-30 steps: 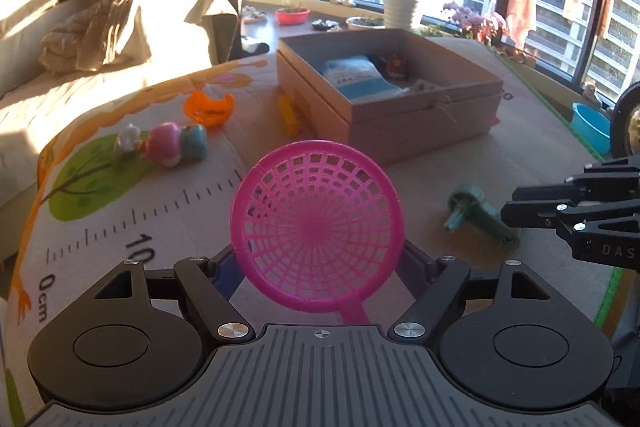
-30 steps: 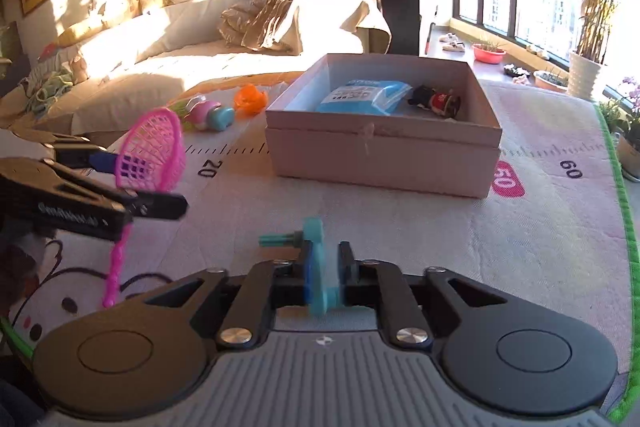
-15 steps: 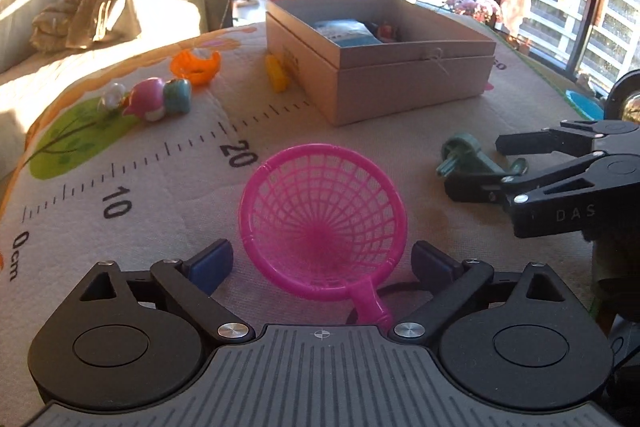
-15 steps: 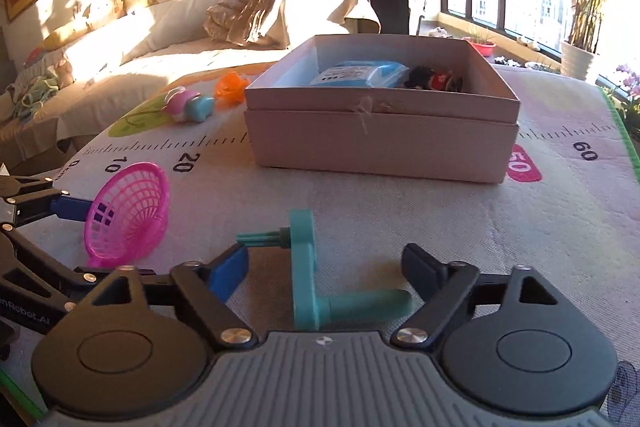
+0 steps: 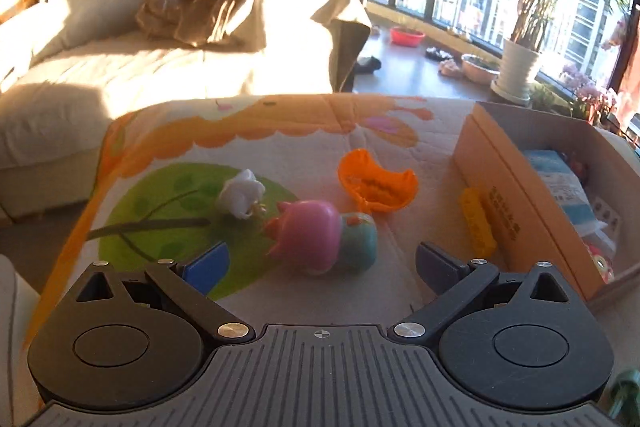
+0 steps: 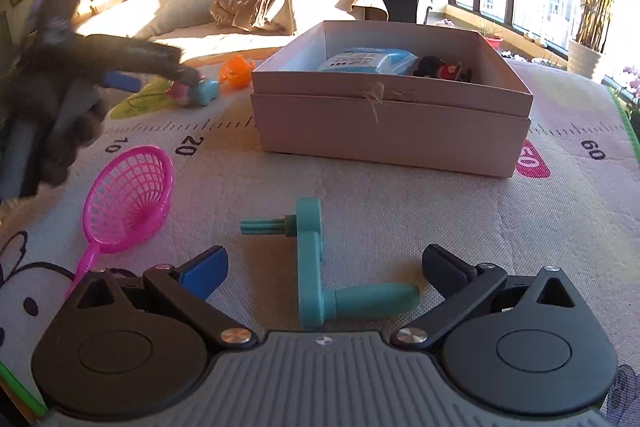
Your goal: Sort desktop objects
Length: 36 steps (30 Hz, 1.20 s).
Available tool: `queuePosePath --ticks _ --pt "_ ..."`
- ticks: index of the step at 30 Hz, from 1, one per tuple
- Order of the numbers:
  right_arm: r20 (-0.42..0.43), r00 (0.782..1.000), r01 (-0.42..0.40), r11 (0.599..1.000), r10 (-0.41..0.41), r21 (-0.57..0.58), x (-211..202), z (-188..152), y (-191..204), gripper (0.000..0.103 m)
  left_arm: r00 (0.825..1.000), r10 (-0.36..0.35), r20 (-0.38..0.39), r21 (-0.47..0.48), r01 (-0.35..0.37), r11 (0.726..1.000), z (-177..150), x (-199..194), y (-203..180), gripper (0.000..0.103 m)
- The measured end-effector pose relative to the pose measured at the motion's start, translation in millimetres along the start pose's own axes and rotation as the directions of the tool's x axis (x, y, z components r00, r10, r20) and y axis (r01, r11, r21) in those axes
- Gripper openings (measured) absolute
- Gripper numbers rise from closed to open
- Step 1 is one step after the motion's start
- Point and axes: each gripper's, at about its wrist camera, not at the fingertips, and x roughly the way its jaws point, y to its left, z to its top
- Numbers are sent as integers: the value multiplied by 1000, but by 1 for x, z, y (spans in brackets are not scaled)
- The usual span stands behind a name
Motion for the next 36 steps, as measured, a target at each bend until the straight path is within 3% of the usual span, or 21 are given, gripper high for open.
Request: queuePosePath --ticks 2,3,4,6,11,14,16,18,19,21,24,27,29,31,32,33,35,36 --pt "-7 1000 19 1000 -19 -21 1 0 4 103 999 7 -31 -19 -7 1000 6 17 1 102" --pt "-8 1000 23 999 -23 -25 2 0 5 103 999 24 -38 -13 -25 1000 6 22 1 96" --pt "-7 1000 22 999 -23 -24 1 -1 5 103 998 36 -47 2 -36 999 5 25 0 81" --pt "-4 1000 17 1000 -17 -17 1 -1 3 103 998 59 -27 39 -58 998 -1 21 -2 77" --pt "4 1000 3 1000 -3 -1 -1 -1 0 103 999 34 -25 82 -32 996 -16 6 -1 72" --pt "9 1000 -8 1000 8 11 -2 -1 -2 103 995 -82 -55 159 90 983 -36 -17 -11 72" --pt "12 1000 -14 1000 13 18 -2 -1 -4 103 972 -212 -102 215 230 949 -51 -36 -20 80" --pt "11 1000 -11 1000 11 16 -2 0 -3 103 957 -275 -96 229 290 929 -56 -52 -23 92" --pt "8 1000 -5 1000 5 10 -2 0 -2 103 959 -277 -59 234 283 930 -54 -59 -23 97" --pt "2 1000 9 1000 -9 -5 -1 0 1 103 970 -240 33 221 227 948 -45 -67 -17 98" --pt "1 1000 16 1000 -16 -11 -1 -1 3 103 986 -61 158 159 35 987 -20 -49 -4 101" --pt "3 1000 14 1000 -14 -8 -1 -1 2 103 984 121 133 93 -134 987 3 -6 12 100" --pt "4 1000 13 1000 -13 -6 -1 -1 2 103 982 173 80 32 -176 984 15 21 25 92" --pt "5 1000 10 1000 -10 -2 -2 -2 2 103 984 177 26 -19 -176 984 23 38 35 72" --pt "6 1000 9 1000 -9 -1 -2 -2 2 103 986 166 3 -37 -166 985 24 44 38 69" --pt "6 1000 8 1000 -8 0 -2 -2 2 103 986 166 11 -42 -166 985 25 46 39 70" --pt "6 1000 9 1000 -9 0 -2 -1 2 103 987 162 19 -14 -162 987 22 42 36 59" --pt "6 1000 9 1000 -9 -1 -2 -1 2 103 988 151 19 1 -151 989 21 38 34 45"
